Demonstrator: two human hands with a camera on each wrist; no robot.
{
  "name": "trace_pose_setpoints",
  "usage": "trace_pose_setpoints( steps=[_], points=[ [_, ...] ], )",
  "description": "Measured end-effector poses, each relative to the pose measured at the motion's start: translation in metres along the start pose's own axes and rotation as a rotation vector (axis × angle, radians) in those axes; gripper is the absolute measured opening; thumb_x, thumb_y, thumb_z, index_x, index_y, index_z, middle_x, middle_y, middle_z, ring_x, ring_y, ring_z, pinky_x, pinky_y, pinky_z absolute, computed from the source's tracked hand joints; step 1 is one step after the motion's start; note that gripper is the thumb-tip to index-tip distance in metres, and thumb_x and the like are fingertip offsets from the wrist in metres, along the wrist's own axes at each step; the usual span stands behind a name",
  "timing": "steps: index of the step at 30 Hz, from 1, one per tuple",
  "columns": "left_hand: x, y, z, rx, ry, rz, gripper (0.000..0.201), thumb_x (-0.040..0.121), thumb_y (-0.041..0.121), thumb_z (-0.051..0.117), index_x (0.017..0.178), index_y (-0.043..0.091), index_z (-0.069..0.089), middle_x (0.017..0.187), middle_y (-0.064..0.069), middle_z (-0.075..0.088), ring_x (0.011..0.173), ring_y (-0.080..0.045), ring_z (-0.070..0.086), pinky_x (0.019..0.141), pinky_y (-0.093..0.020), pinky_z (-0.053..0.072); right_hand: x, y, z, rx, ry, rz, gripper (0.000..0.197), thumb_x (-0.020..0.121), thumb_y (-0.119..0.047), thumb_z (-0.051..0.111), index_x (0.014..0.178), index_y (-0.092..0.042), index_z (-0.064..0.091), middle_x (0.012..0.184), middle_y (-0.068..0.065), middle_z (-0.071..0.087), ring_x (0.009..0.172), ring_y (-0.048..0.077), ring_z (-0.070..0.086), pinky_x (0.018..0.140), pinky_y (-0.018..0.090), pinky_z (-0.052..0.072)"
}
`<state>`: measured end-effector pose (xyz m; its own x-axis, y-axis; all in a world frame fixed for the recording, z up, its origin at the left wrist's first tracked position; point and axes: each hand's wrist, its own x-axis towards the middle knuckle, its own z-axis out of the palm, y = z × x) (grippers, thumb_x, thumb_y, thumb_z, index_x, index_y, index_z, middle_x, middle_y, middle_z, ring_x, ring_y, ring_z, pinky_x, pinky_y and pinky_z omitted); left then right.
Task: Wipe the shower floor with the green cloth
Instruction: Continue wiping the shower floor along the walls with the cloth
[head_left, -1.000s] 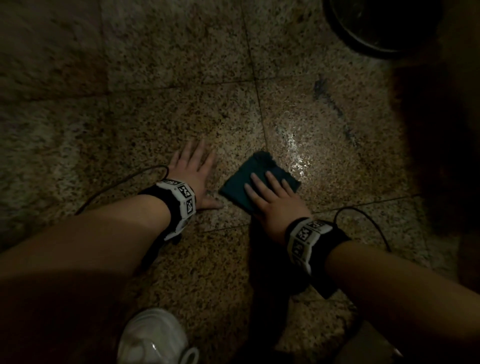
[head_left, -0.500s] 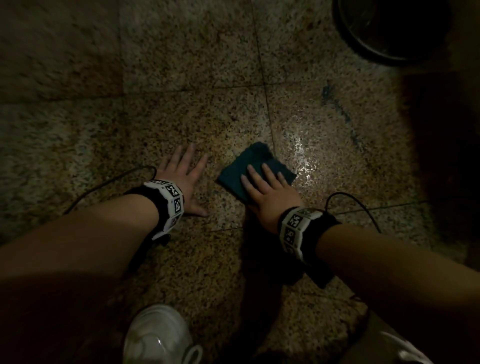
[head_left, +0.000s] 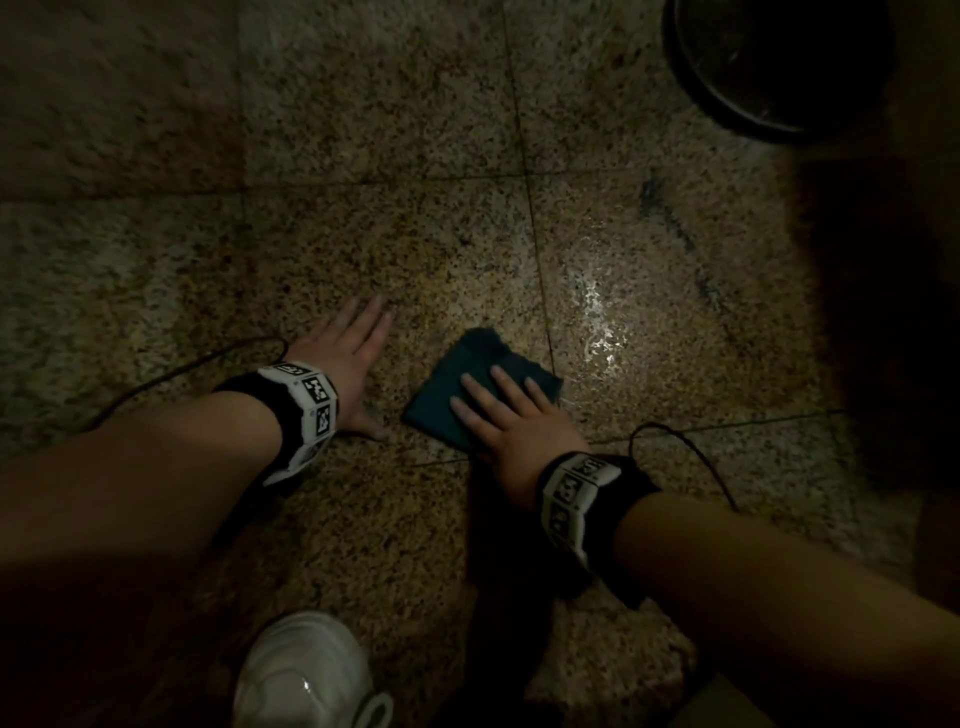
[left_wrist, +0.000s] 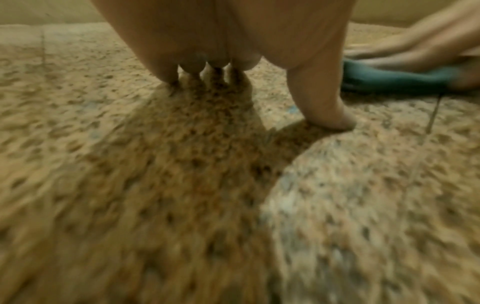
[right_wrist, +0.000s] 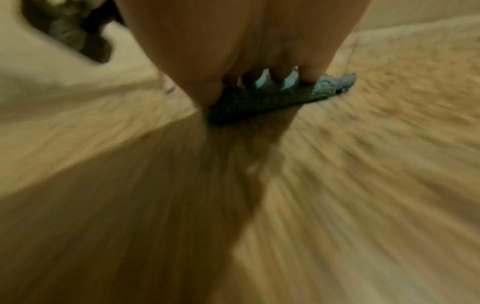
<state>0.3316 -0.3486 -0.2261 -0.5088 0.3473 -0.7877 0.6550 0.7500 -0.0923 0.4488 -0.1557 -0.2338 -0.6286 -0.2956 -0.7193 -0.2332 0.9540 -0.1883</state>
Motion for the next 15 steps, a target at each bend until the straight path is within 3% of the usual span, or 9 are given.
trace_pose_setpoints(
  steps=[4,6,8,10,11,13,15],
  points=[
    [-0.004,-0.003,0.008,-0.042,0.020,-0.018,0.128,0.070,0.079,0.050,0.143,0.008,-0.029,0.150,-0.008,-0.035,0.142,-0.026,-0.024,0.118,-0.037,-0.004,0.028,-0.014,-0.026,0.071,0.007,0.030,0.075,0.099,-0.034,0.040,0.149,-0.032,-0.016,0.153,-0.008,-0.031,0.141,0.023,-0.028,0.114,0.044,-0.012],
    [-0.006,-0.003,0.010,-0.064,0.039,-0.022,0.127,0.072,0.078,0.049,0.142,0.008,-0.030,0.150,-0.008,-0.035,0.142,-0.025,-0.024,0.119,-0.038,-0.004,0.031,-0.014,-0.036,0.124,-0.020,0.019,0.071,0.099,-0.035,0.042,0.151,-0.031,-0.007,0.155,-0.008,-0.024,0.143,0.023,-0.022,0.117,0.044,-0.005],
    [-0.008,0.001,0.011,-0.066,0.077,-0.008,0.122,0.076,0.075,0.048,0.142,0.008,-0.030,0.150,-0.009,-0.035,0.142,-0.026,-0.024,0.118,-0.039,-0.006,0.027,-0.004,-0.046,0.227,0.045,0.012,0.052,0.101,-0.034,0.037,0.150,-0.026,0.022,0.160,-0.002,0.002,0.146,0.023,0.004,0.117,0.042,0.015],
    [-0.011,0.011,0.008,-0.047,0.138,0.032,0.114,0.081,0.072,0.043,0.142,0.010,-0.031,0.150,-0.011,-0.034,0.142,-0.027,-0.023,0.116,-0.039,-0.009,0.021,0.015,-0.056,0.359,0.235,0.098,0.039,0.101,-0.032,0.036,0.134,-0.019,0.051,0.146,0.005,0.040,0.131,0.025,0.041,0.105,0.038,0.039],
    [-0.012,0.019,0.005,-0.033,0.168,0.061,0.110,0.083,0.072,0.039,0.141,0.012,-0.032,0.150,-0.011,-0.033,0.142,-0.028,-0.023,0.115,-0.039,-0.010,0.020,0.027,-0.058,0.394,0.340,0.164,0.036,0.100,-0.031,0.037,0.129,-0.018,0.055,0.140,0.006,0.046,0.126,0.027,0.046,0.101,0.038,0.042],
    [-0.010,0.040,-0.001,0.000,0.210,0.130,0.103,0.085,0.071,0.034,0.140,0.014,-0.032,0.151,-0.011,-0.032,0.142,-0.029,-0.023,0.114,-0.040,-0.012,0.018,0.052,-0.056,0.367,0.434,0.287,0.040,0.099,-0.030,0.038,0.136,-0.018,0.047,0.148,0.006,0.035,0.137,0.029,0.031,0.109,0.038,0.032],
    [-0.004,0.064,-0.008,0.018,0.212,0.175,0.099,0.086,0.071,0.032,0.143,0.017,-0.029,0.151,-0.008,-0.032,0.142,-0.028,-0.023,0.114,-0.040,-0.012,0.016,0.071,-0.047,0.318,0.327,0.382,0.049,0.101,-0.032,0.034,0.148,-0.021,0.028,0.158,0.004,0.012,0.145,0.030,0.007,0.115,0.041,0.020]
  ],
)
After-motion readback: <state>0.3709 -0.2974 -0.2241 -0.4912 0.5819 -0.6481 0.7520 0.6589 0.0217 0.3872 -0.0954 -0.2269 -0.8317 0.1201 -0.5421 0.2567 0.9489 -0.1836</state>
